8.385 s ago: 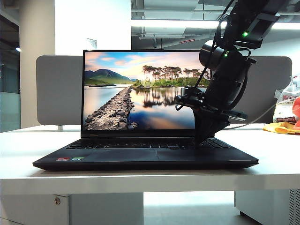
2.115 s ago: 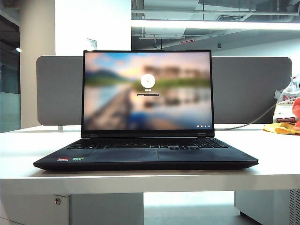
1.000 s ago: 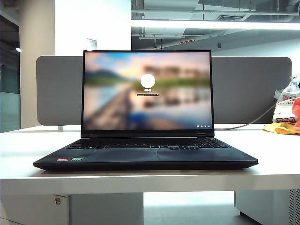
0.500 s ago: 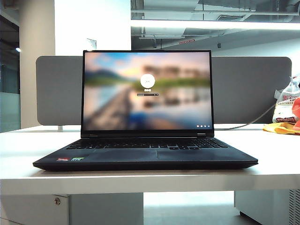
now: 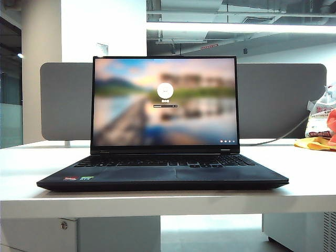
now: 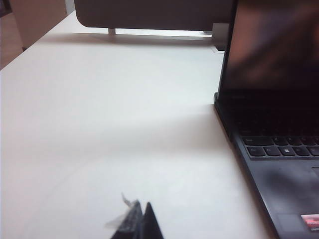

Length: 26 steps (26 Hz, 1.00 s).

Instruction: Open the lid of the laptop and use the keypad to enter the password "123".

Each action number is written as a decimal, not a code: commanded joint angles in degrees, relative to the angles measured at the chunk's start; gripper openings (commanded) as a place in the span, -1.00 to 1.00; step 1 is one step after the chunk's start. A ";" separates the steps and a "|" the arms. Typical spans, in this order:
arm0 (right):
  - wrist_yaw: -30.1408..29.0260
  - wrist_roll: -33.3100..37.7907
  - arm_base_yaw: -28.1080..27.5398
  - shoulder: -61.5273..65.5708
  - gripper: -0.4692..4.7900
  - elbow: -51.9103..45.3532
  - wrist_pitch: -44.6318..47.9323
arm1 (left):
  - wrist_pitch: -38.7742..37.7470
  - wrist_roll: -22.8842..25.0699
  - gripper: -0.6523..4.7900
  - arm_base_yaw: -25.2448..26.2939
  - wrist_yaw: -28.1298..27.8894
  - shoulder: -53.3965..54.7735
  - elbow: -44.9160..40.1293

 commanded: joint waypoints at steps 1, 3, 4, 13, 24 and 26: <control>0.22 0.11 -2.38 -3.61 -0.85 -0.48 6.01 | 0.33 0.02 -0.78 0.09 0.35 0.00 0.00; 0.20 2.64 -2.97 -5.68 -0.85 -1.81 9.88 | 0.31 0.02 -0.78 0.09 0.37 0.00 0.00; -0.17 3.39 -3.10 -7.08 -0.86 -3.21 12.46 | 0.31 0.02 -0.78 0.09 0.37 0.00 0.00; -1.62 8.59 -3.91 -18.51 -0.85 -19.23 28.96 | 0.31 0.02 -0.78 0.09 0.37 0.00 0.00; -3.98 9.57 -11.32 -21.62 -0.85 -24.11 34.01 | 0.31 0.02 -0.78 0.09 0.37 0.00 0.00; -4.02 9.60 -12.68 -21.62 -0.86 -24.13 33.86 | 0.33 0.02 -0.78 0.09 0.37 0.00 0.00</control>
